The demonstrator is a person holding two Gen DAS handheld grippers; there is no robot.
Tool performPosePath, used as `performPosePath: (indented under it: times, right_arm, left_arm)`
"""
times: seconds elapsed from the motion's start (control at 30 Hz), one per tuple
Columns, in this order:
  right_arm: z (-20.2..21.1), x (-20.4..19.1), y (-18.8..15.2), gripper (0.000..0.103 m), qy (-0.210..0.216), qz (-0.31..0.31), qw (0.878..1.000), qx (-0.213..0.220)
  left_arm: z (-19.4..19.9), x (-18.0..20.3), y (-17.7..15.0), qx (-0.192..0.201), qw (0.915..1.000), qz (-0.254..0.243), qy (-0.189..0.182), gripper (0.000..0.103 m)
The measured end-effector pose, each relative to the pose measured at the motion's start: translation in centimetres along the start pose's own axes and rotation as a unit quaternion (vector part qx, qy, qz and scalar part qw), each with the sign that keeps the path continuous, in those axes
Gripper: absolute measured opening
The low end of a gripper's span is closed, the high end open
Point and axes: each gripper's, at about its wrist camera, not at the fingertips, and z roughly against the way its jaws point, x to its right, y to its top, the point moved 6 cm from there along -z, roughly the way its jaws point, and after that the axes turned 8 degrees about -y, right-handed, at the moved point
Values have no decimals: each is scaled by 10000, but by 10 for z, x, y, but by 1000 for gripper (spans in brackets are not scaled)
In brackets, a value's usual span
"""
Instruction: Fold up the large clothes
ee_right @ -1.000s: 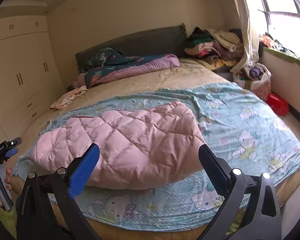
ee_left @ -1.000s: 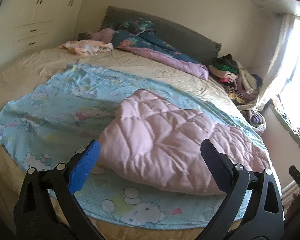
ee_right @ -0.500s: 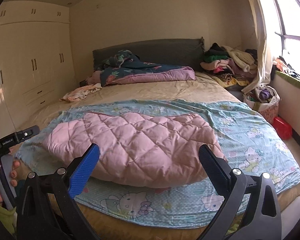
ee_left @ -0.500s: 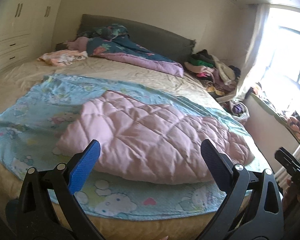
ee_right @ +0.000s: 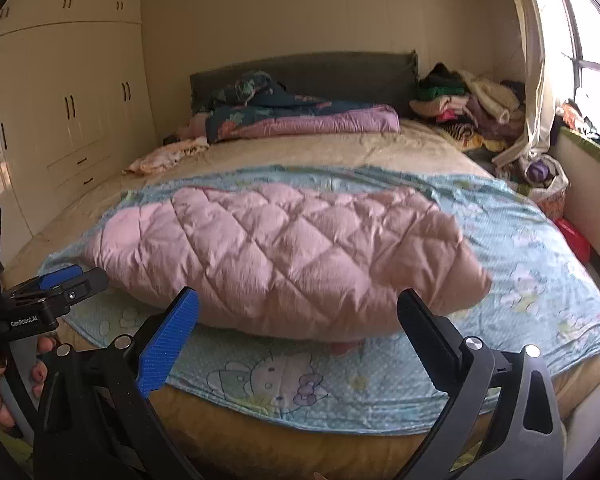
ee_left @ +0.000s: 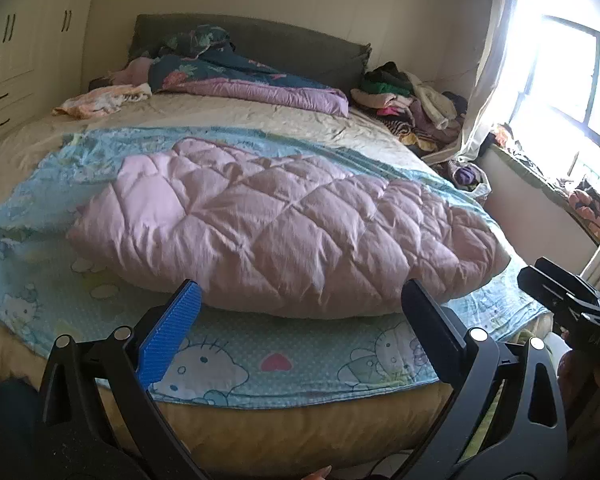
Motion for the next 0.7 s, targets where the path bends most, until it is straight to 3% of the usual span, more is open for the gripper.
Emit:
performPosePath:
  times: [0.7]
  right_arm:
    - [-13, -13, -9, 99, 137, 89, 9997, -182]
  left_arm:
    - [-8, -5, -1, -75, 9999, 5, 139, 94]
